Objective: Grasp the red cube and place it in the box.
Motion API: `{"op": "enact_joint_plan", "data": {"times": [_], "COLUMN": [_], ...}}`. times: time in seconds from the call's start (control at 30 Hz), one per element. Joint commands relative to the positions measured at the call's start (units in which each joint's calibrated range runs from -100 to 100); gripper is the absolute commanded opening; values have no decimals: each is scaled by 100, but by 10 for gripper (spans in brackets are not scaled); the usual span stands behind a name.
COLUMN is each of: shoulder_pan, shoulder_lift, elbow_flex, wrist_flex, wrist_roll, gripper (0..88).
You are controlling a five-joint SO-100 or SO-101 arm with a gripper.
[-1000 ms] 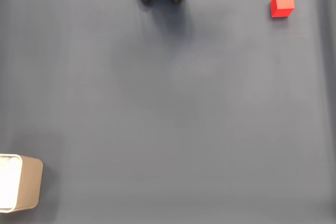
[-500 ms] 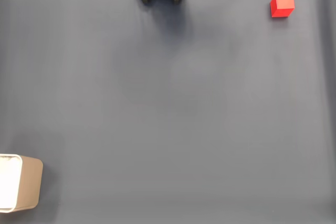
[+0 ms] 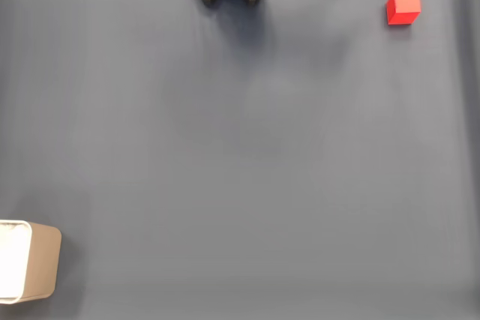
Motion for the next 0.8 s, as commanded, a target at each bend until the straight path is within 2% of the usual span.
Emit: {"op": "enact_joint_plan", "data": {"times": [0.0, 0.77], "shoulder_pan": [173, 350], "shoulder_lift": [122, 1119], "elbow_flex": [-42, 387], "wrist_flex": [-256, -1706], "wrist_roll": [63, 288], "gripper": [348, 392]}}
